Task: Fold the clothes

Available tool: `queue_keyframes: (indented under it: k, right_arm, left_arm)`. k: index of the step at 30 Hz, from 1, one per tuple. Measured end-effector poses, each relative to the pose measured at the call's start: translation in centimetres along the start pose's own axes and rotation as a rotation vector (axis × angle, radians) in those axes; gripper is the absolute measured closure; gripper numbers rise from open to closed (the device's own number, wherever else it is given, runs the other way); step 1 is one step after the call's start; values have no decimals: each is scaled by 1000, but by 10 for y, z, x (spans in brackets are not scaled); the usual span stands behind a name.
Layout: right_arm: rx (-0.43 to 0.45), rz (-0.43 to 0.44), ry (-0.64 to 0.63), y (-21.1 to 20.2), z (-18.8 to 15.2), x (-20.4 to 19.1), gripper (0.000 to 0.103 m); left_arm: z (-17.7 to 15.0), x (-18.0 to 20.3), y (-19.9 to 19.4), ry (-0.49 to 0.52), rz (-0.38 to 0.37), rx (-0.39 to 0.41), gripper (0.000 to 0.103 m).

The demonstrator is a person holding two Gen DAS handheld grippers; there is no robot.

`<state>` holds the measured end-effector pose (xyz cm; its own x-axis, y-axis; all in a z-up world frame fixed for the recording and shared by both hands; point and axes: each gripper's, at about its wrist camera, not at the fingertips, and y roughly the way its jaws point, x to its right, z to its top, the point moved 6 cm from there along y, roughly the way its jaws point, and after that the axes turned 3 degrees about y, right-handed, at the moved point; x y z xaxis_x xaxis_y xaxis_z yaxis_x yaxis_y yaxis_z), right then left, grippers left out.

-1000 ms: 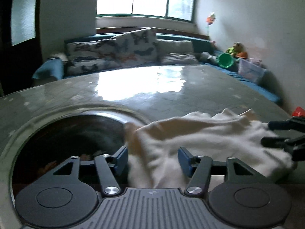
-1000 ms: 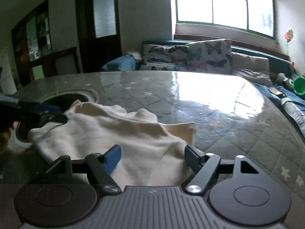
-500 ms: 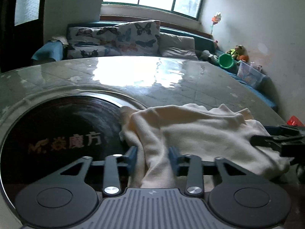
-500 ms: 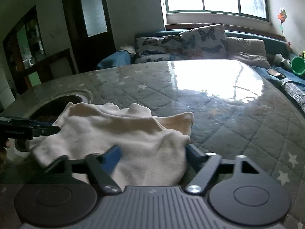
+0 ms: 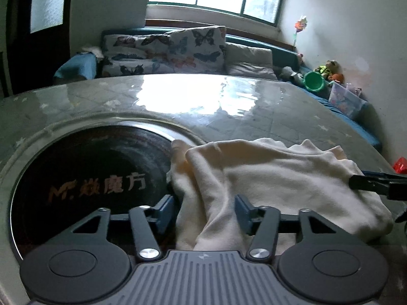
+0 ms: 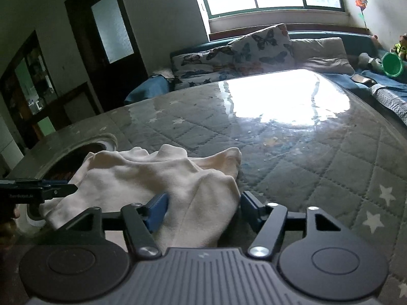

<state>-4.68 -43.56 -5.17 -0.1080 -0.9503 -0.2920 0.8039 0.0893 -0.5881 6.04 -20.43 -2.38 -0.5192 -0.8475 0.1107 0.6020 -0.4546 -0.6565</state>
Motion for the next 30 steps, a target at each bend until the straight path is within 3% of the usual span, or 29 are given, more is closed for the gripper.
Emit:
queue_keyframes:
  k: [2, 5, 7, 9, 15, 19, 30]
  right_arm:
    - [0, 2, -18, 2, -2, -6, 31]
    - [-9, 33, -35, 5, -4, -17, 48]
    - [-15, 53, -20, 5, -4, -20, 58]
    - [-18, 73, 24, 4, -4, -18, 71]
    - [16, 93, 56, -14, 1, -13, 75]
    - [58, 69, 30, -36, 13, -8, 75]
    - [120, -167, -28, -98, 42, 59, 75]
  left_arm:
    - [0, -1, 1, -6, -5, -4, 44]
    - [0, -1, 1, -18, -34, -7, 51]
    - [0, -1, 1, -35, -69, -11, 72]
    - [0, -1, 1, -52, -89, -13, 80]
    - [13, 13, -12, -28, -102, 11, 85]
    - [34, 38, -20, 21, -170, 38, 85]
    - [78, 149, 5, 165, -327, 32, 85]
